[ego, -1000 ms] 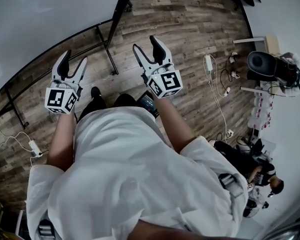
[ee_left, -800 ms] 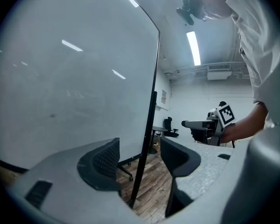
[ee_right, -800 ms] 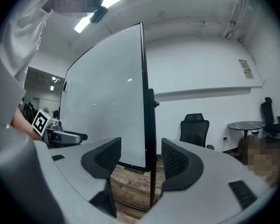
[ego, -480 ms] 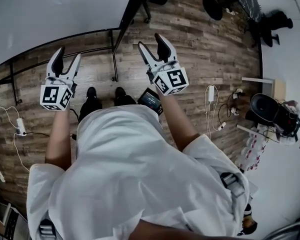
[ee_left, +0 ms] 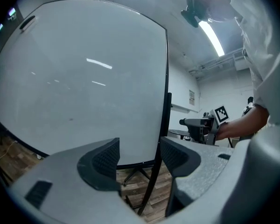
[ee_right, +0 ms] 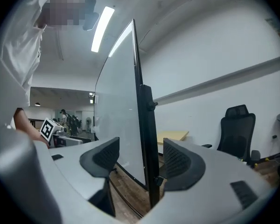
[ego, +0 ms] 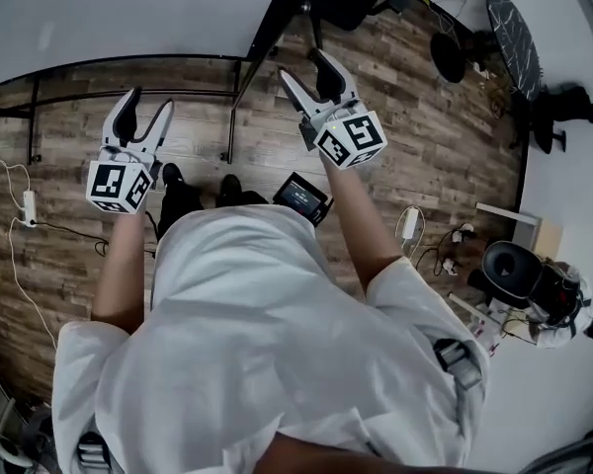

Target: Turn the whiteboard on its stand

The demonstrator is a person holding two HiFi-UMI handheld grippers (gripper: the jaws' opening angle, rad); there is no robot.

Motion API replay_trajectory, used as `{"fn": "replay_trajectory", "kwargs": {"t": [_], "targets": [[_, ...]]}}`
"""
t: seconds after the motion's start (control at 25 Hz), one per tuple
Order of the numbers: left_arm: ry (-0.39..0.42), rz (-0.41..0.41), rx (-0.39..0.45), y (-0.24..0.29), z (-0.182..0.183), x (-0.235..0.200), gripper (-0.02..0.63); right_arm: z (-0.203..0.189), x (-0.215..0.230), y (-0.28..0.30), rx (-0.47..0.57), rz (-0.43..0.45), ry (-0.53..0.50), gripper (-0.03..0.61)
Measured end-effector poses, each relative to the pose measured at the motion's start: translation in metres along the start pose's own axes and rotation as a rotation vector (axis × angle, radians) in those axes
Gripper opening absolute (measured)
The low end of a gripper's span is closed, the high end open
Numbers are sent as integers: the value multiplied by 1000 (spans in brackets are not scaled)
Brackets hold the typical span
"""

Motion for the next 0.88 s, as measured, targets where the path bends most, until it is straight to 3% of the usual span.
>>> {"fn": "replay_trajectory", "kwargs": {"t": [0.28, 0.52, 0.88], "targets": [[-15, 86, 3, -19, -1, -1, 256, 2, 18, 38, -63, 119, -127, 307], [-26, 137, 3, -37, -6, 6, 256, 12, 19, 57, -66, 235, -127, 310], [-21, 158, 13, -46, -10, 21, 256, 17, 17, 80, -67, 320, -110, 310]]}}
Point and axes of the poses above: the fingertips, and each gripper's own axes: y forward along the fingers, x to its right, z out of its top, the point moved 1 cm from there along -y, backward along the fingers, and after that the axes turned 7 degrees about -x, right-handed, at the moved point
